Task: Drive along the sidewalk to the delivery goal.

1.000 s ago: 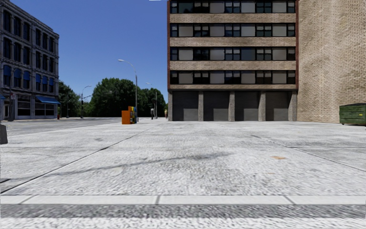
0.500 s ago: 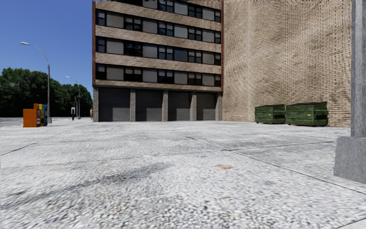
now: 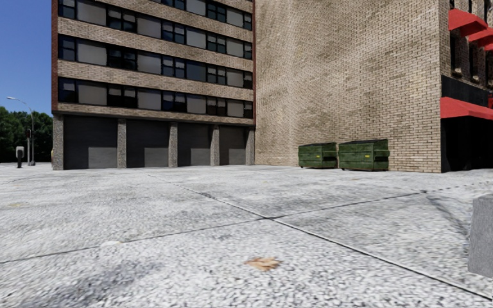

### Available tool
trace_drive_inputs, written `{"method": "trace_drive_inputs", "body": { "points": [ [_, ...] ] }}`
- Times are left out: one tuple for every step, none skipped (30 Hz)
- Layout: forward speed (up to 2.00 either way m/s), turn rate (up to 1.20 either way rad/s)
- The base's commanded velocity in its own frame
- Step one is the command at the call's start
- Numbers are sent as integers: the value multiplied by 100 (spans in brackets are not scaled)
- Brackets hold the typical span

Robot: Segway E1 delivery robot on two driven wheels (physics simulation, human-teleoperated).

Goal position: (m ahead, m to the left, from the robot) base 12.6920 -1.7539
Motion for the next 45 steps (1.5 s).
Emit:
{"method": "trace_drive_inputs", "body": {
  "points": [
    [200,0],
    [200,0],
    [200,0],
    [200,0],
    [200,0],
    [200,0],
    [200,0],
    [200,0],
    [200,0],
    [200,0],
    [200,0],
    [200,0],
    [200,0],
    [200,0],
    [200,0],
    [200,0],
    [200,0],
    [200,0],
    [200,0],
    [200,0],
    [200,0],
    [200,0],
    [200,0],
    [200,0],
    [200,0],
    [200,0],
    [200,0],
    [200,0],
    [200,0],
    [200,0],
    [200,0],
    [200,-29],
    [200,-51],
    [200,-79],
    [200,-120],
    [200,-120],
    [200,-120],
    [200,-46],
    [200,0],
    [200,0],
    [200,0],
    [200,0],
    [200,0],
    [200,0],
    [200,0]
  ]
}}
